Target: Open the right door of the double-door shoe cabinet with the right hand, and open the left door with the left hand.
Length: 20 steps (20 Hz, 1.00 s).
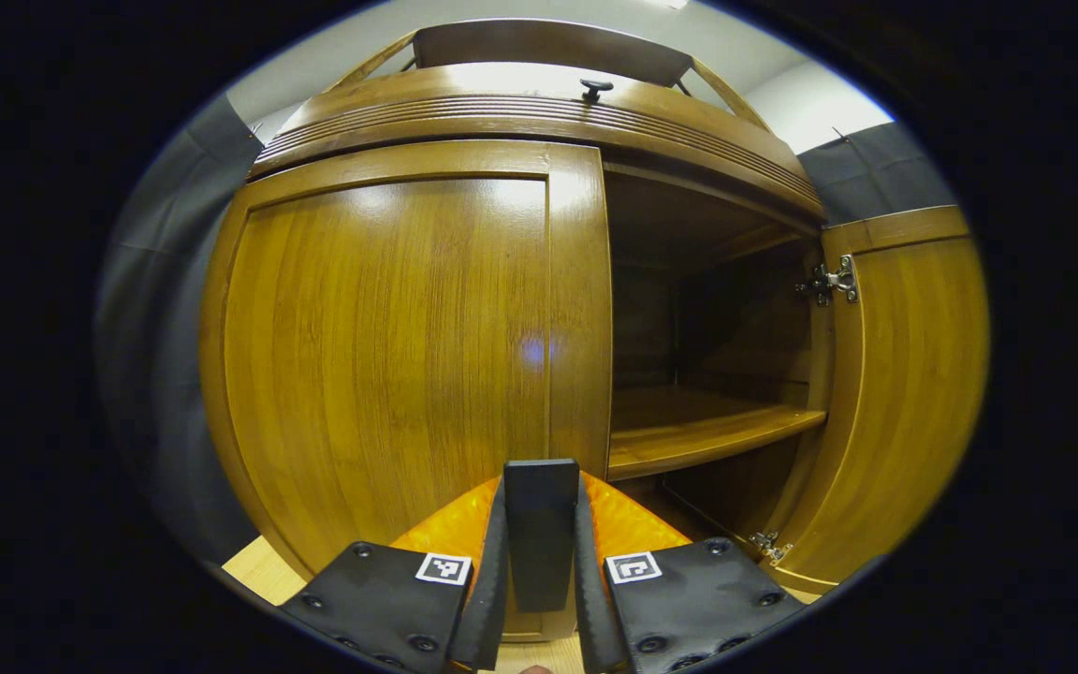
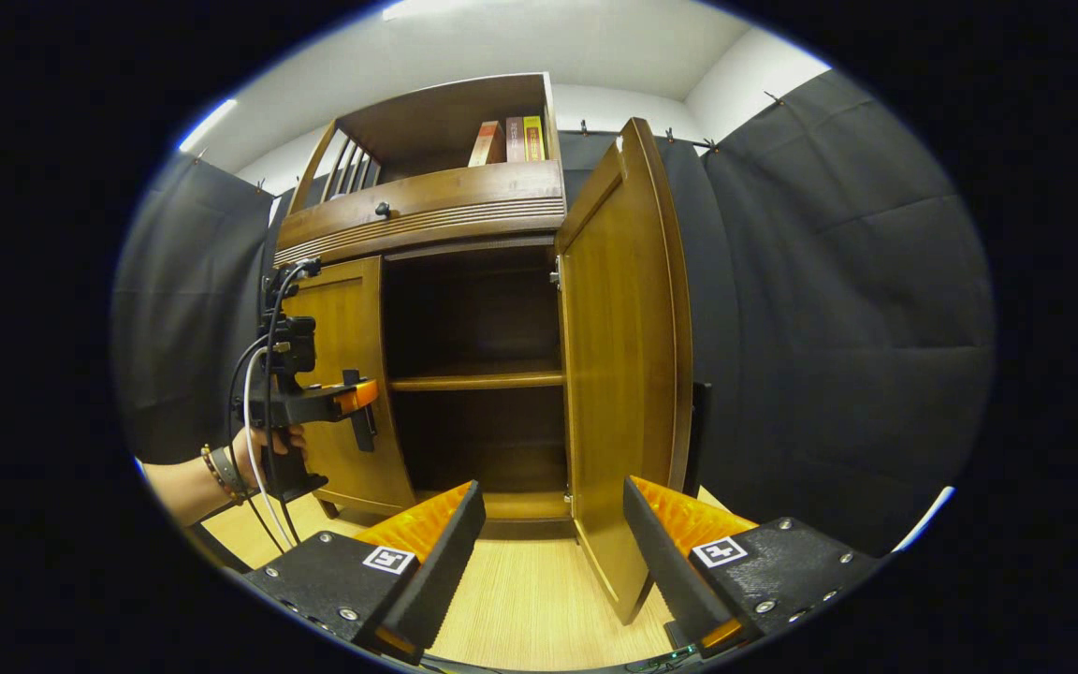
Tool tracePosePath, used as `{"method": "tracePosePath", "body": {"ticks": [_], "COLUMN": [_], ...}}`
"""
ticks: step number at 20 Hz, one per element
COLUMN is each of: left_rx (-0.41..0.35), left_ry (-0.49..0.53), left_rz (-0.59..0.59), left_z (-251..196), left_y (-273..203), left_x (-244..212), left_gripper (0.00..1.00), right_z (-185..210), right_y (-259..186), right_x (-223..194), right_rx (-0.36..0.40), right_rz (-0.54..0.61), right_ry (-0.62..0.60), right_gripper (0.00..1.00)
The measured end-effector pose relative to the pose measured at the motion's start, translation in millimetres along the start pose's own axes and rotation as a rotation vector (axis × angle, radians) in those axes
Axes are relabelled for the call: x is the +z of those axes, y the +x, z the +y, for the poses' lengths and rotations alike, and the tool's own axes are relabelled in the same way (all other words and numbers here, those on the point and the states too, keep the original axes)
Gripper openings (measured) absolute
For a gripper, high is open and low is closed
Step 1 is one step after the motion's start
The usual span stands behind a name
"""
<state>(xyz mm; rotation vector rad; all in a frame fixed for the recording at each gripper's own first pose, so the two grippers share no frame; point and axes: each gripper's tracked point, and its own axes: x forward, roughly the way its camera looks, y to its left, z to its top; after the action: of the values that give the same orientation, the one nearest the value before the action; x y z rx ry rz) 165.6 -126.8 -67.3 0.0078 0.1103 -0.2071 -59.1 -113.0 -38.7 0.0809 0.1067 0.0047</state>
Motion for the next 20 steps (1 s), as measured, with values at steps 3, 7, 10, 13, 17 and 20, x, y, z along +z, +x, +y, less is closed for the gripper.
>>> {"method": "tracePosePath", "body": {"ticks": [3, 7, 10, 13, 17, 20], "left_rx": [0.016, 0.031, 0.027, 0.019, 0.023, 0.029], "left_ry": [0.02, 0.011, 0.012, 0.007, 0.014, 0.019], "left_rz": [-0.003, 0.002, -0.01, 0.001, 0.01, 0.016], "left_z": [1, 3, 5, 11, 22, 29], "left_y": [-9, -30, -54, -78, -108, -125], "left_x": [0, 0, 2, 4, 6, 6], "left_gripper": [0.38, 0.39, 0.39, 0.39, 0.39, 0.36], "right_z": [4, 8, 11, 15, 22, 26], "right_y": [0, 2, 3, 7, 13, 17], "right_x": [-3, -6, -7, -8, -9, -9], "right_rx": [0.005, 0.011, 0.021, 0.034, 0.054, 0.066], "right_rz": [0.006, 0.014, 0.019, 0.023, 0.026, 0.026], "right_ry": [0.007, -0.011, -0.014, -0.016, -0.015, -0.008], "right_gripper": [1.0, 0.92, 0.92, 0.92, 0.92, 1.0]}}
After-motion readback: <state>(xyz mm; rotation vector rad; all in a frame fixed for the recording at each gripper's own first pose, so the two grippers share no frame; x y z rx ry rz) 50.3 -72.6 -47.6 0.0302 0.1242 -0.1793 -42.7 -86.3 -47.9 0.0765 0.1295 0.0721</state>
